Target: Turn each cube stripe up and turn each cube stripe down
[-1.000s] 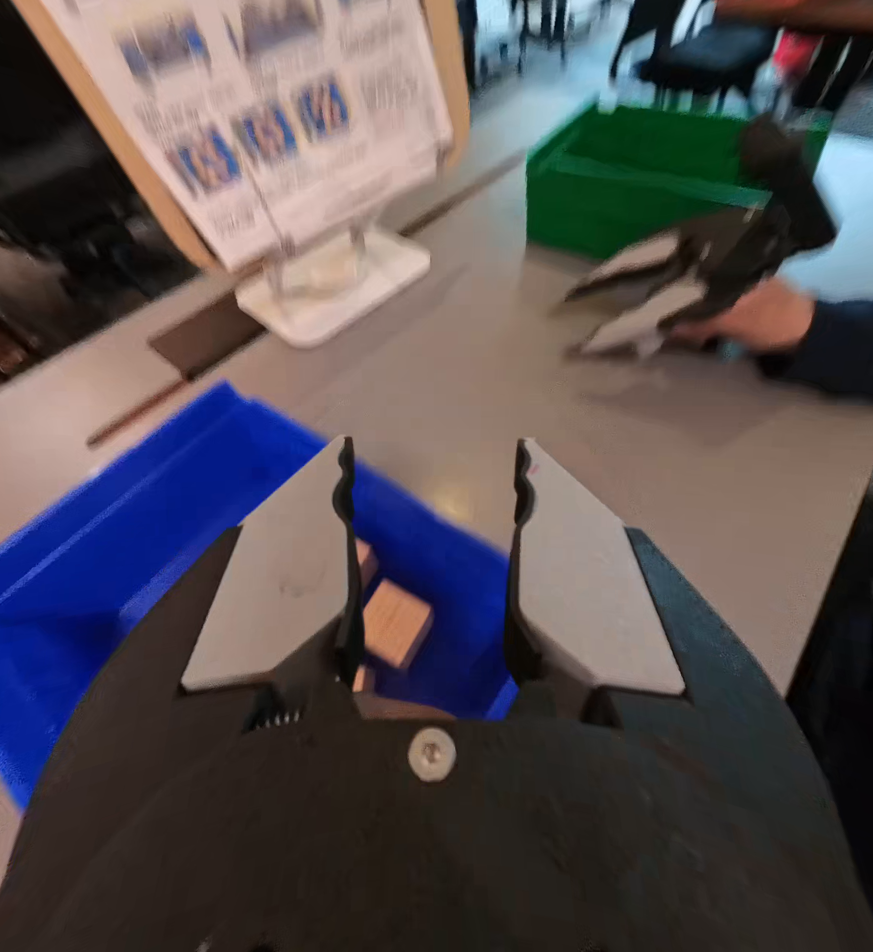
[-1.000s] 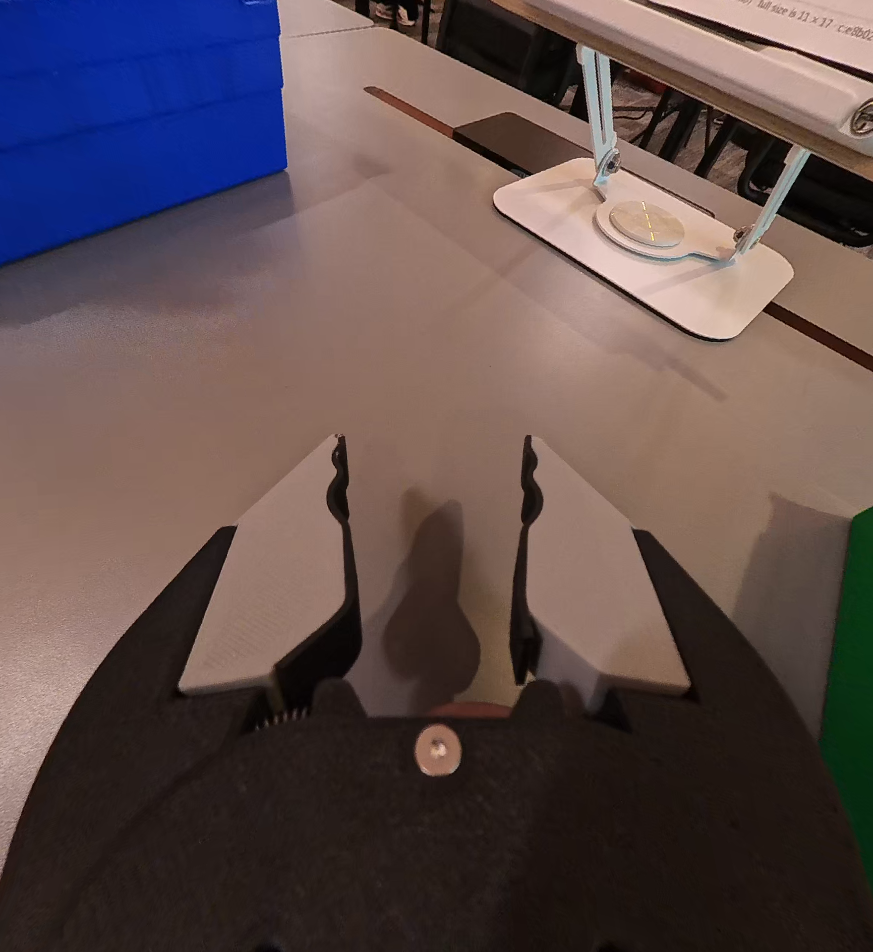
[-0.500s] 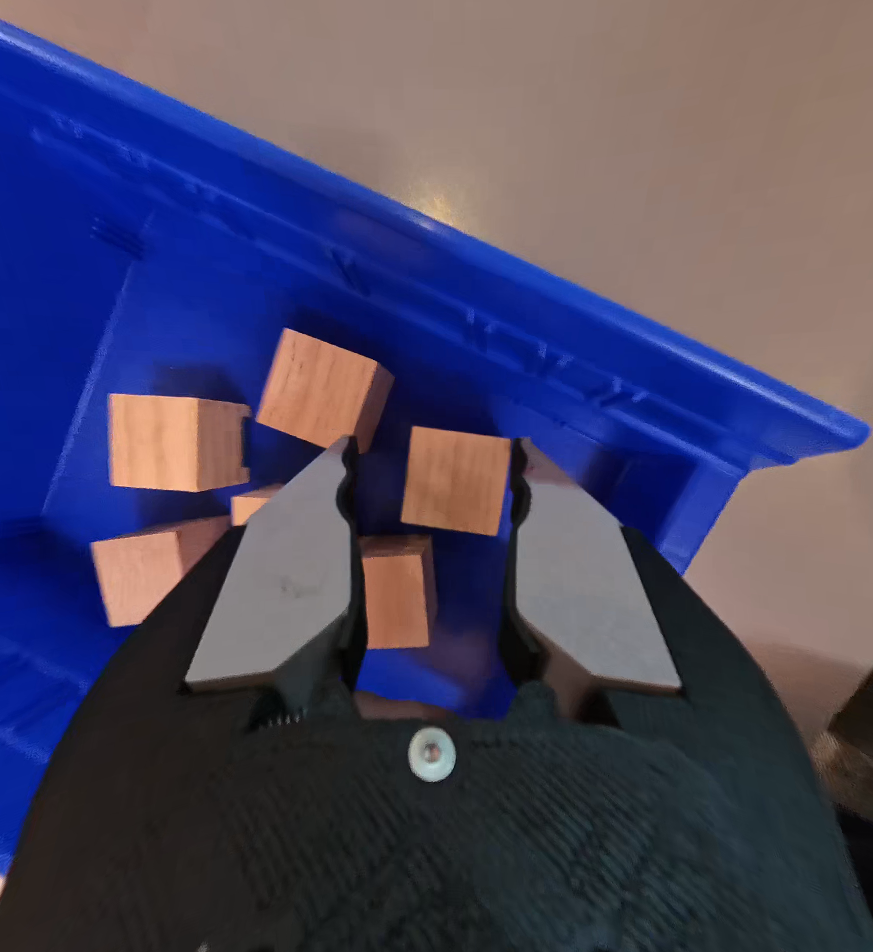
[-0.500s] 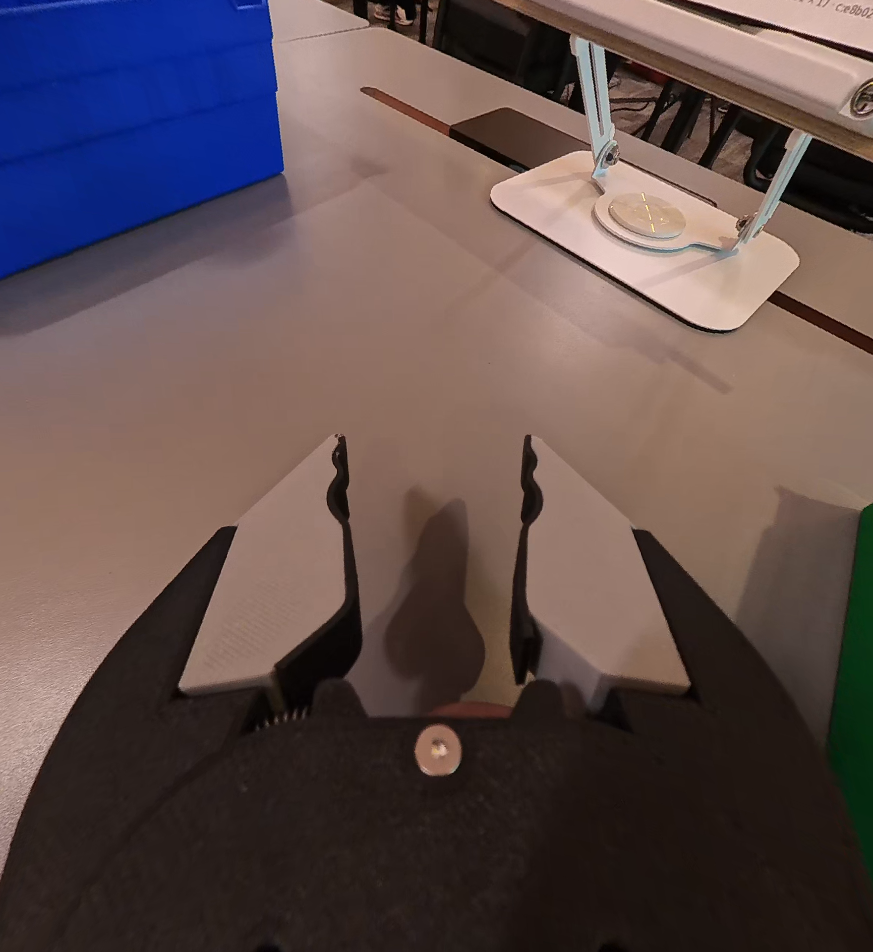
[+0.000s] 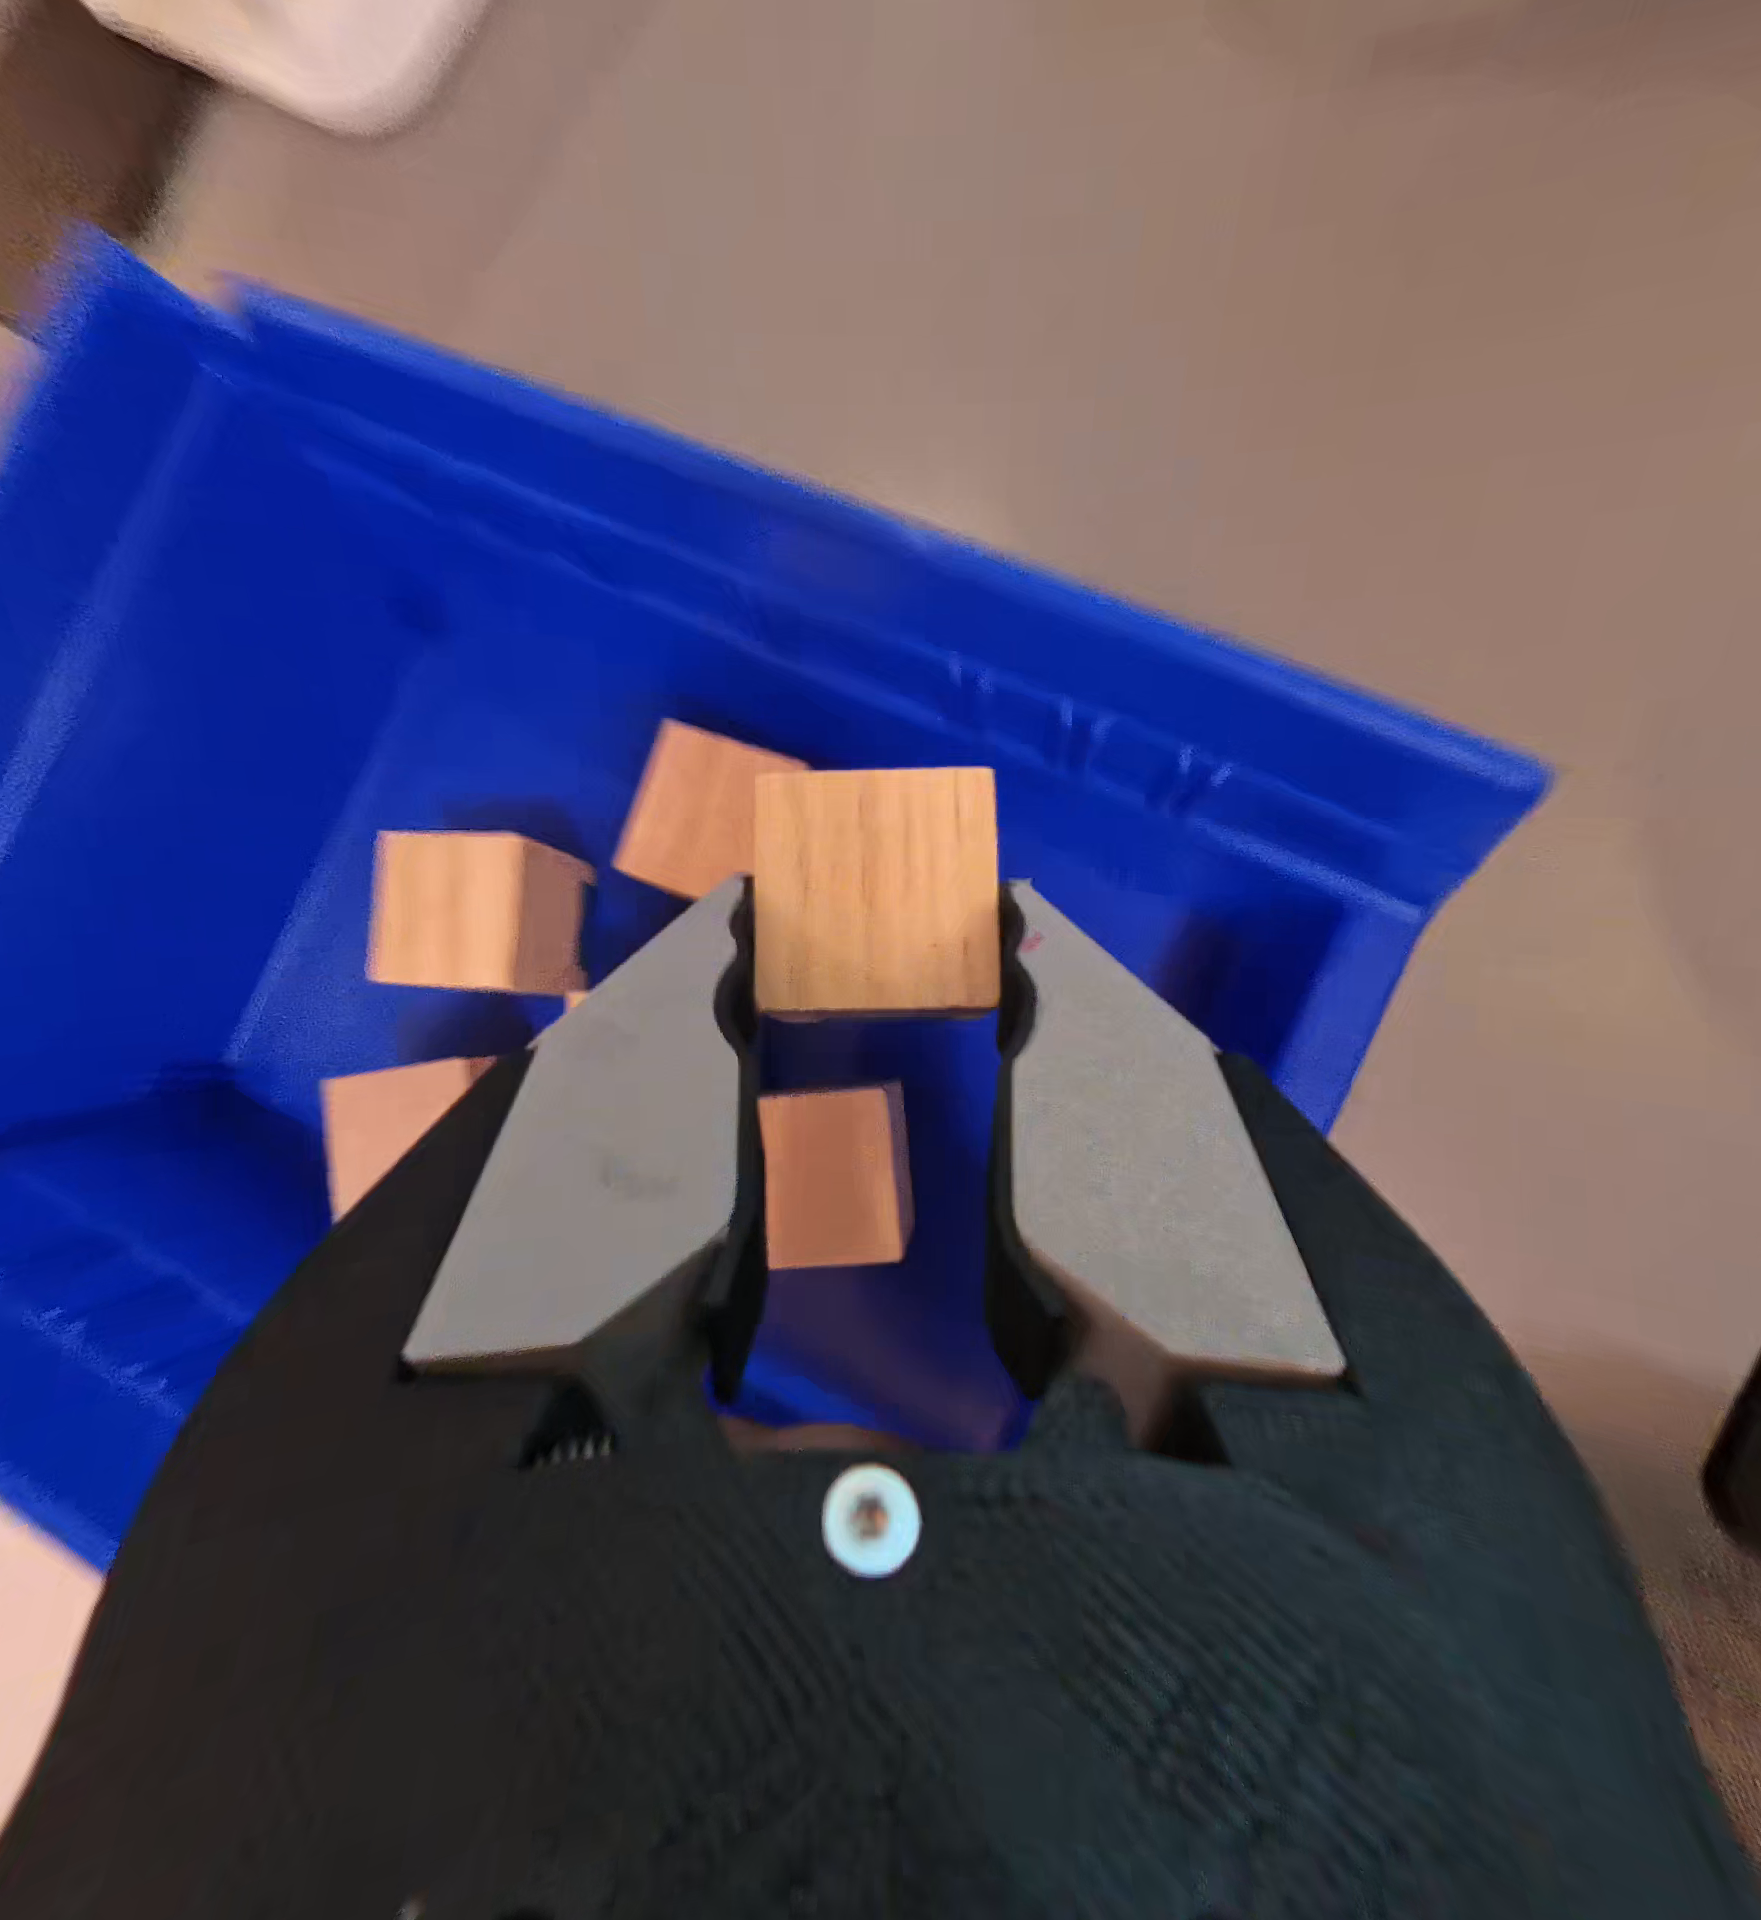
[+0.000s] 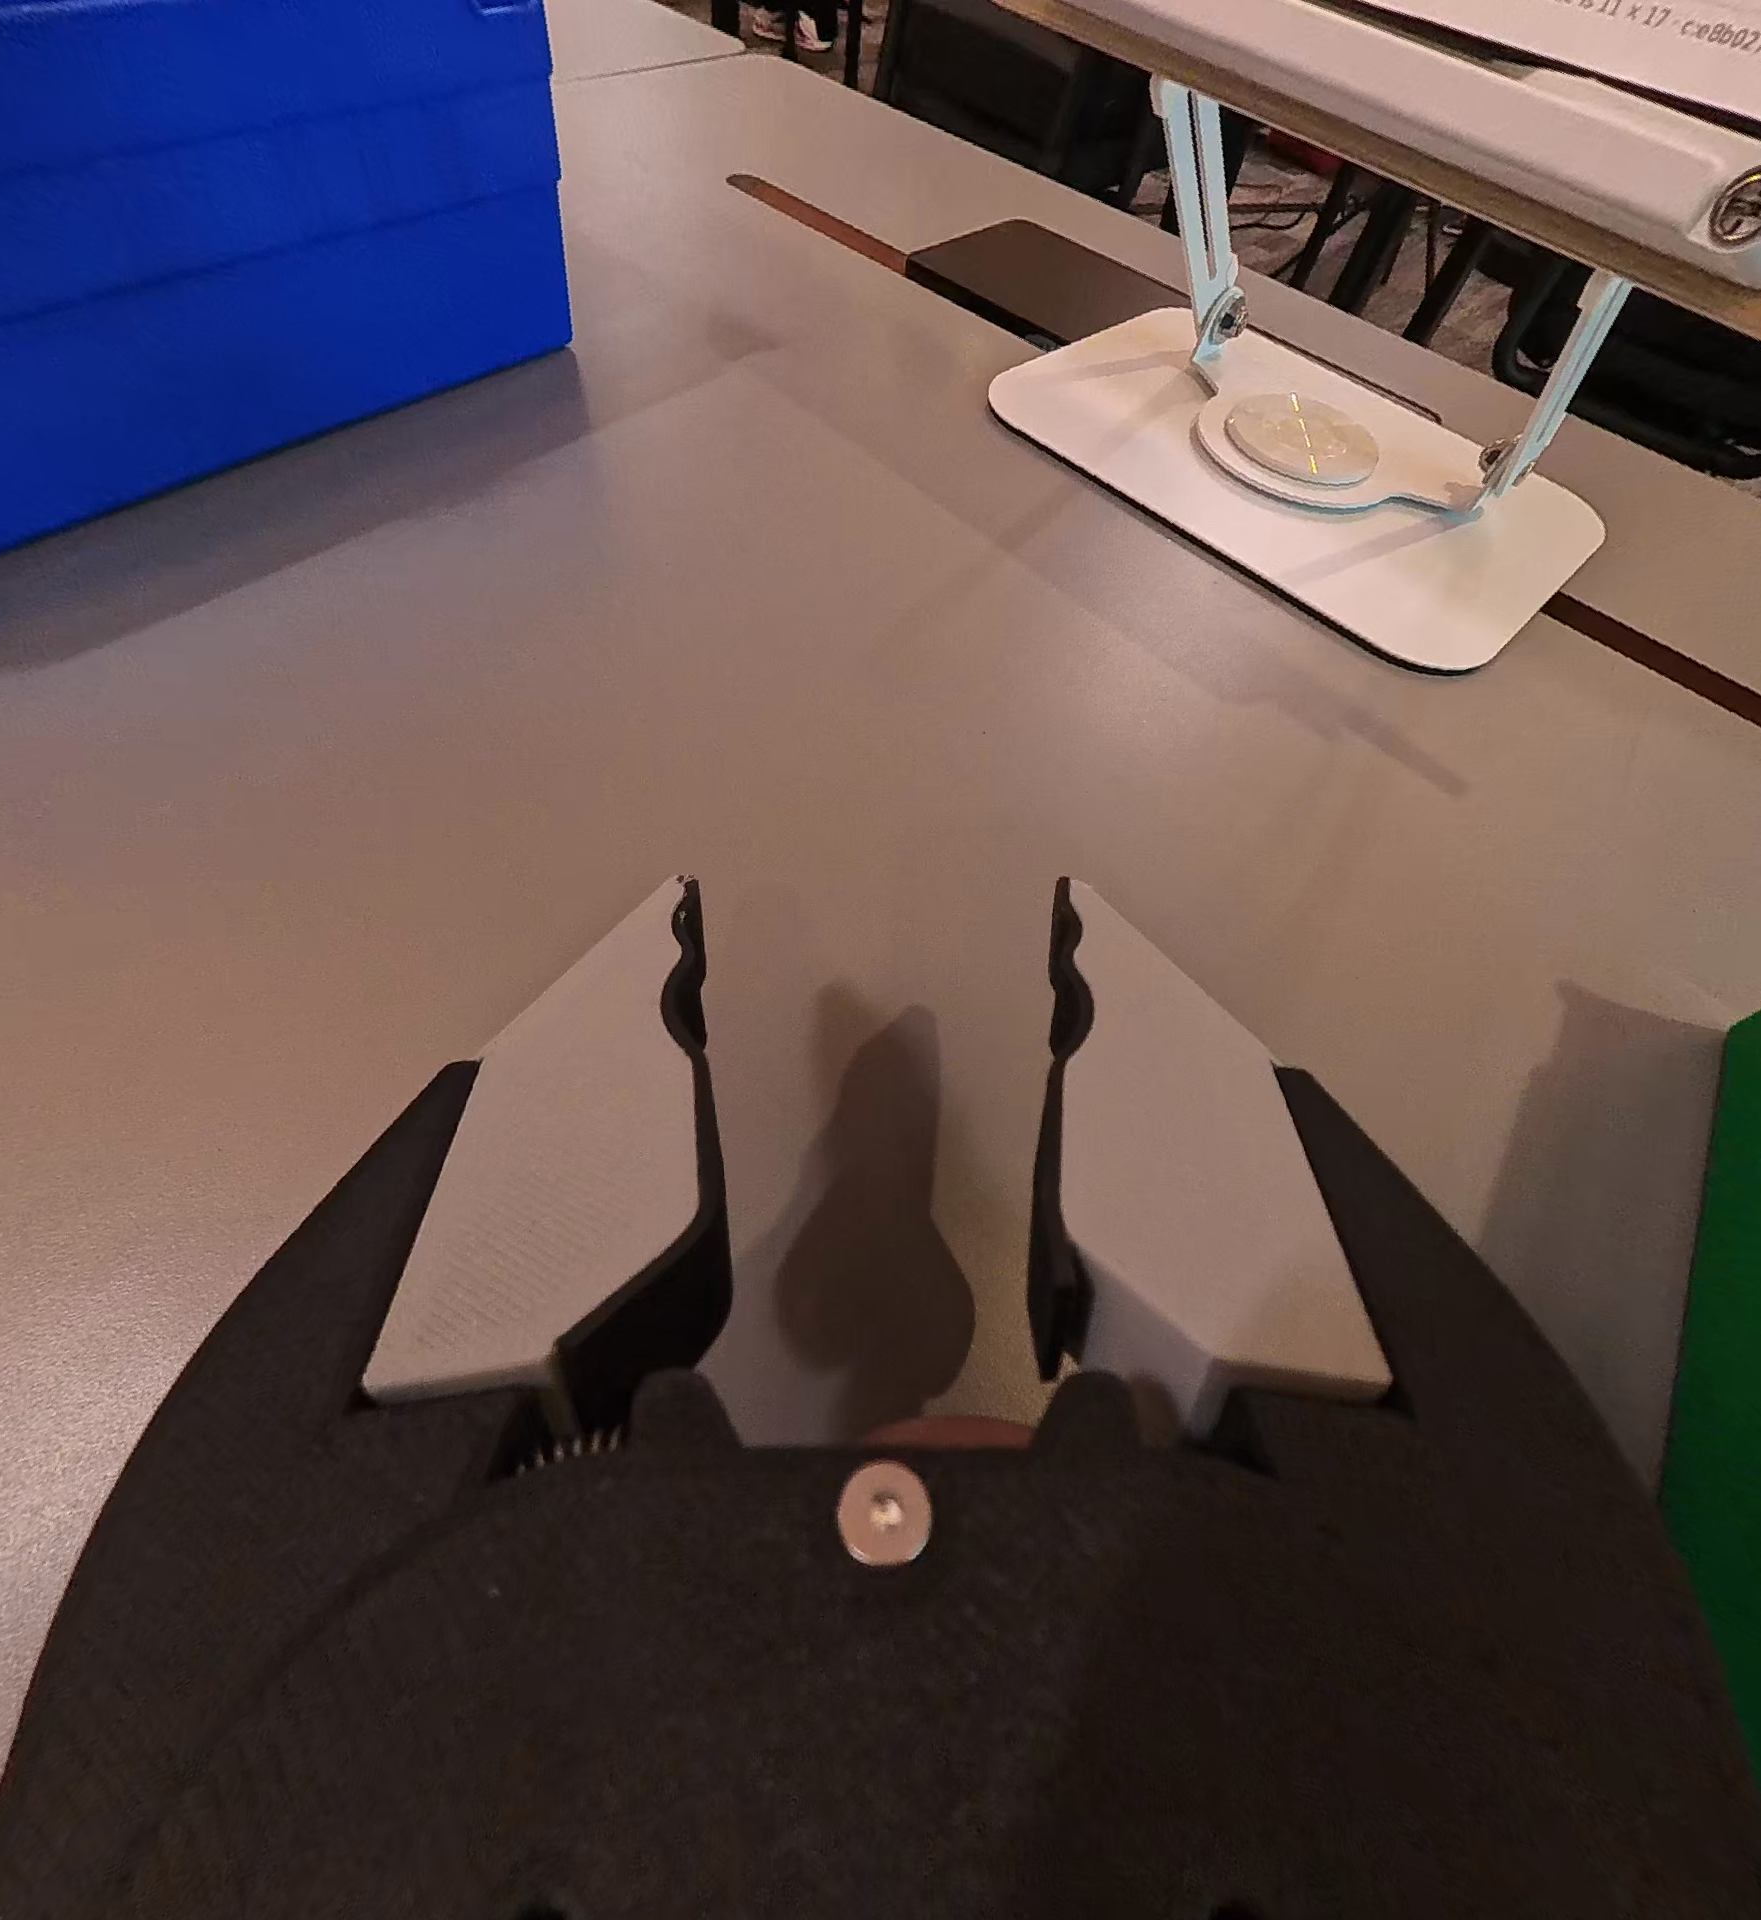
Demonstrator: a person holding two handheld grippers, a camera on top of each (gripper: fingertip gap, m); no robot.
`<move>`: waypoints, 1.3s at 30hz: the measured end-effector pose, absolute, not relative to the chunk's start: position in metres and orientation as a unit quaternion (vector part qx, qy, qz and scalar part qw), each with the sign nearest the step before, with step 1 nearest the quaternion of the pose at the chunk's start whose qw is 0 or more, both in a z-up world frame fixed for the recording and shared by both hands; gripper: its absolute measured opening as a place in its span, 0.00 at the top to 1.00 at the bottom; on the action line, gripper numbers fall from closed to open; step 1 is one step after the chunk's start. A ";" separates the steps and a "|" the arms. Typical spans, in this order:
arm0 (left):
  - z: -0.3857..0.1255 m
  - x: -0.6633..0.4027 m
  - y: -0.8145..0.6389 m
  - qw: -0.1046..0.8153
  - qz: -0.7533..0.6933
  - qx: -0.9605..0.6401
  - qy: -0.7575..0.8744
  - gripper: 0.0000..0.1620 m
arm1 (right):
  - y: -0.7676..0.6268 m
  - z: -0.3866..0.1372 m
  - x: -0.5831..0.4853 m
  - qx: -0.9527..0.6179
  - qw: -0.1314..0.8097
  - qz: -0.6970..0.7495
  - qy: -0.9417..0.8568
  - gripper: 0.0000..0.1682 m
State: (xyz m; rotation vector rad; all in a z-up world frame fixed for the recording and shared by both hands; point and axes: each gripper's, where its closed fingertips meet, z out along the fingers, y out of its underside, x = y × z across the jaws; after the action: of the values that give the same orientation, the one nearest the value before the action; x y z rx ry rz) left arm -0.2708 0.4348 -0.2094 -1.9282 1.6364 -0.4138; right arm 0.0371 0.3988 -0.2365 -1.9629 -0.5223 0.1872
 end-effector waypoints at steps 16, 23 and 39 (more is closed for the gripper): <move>-0.055 -0.082 0.246 0.597 -0.478 -0.280 0.580 0.73 | 0.277 -0.126 -0.060 -0.566 0.485 0.559 -0.362 0.63; -0.085 -0.050 0.234 0.623 -0.450 -0.231 0.597 0.73 | 0.236 -0.090 -0.044 -0.462 0.400 0.707 -0.356 0.67; -0.120 -0.037 0.250 0.668 -0.312 -0.239 0.632 0.73 | 0.253 -0.119 -0.062 -0.541 0.311 0.717 -0.311 0.73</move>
State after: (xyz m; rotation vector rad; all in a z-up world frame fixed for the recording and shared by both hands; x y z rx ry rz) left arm -0.0370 0.2499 -0.1201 -0.5382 1.4245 -0.7041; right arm -0.0623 0.2529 -0.1192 -1.4287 -0.8200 1.8922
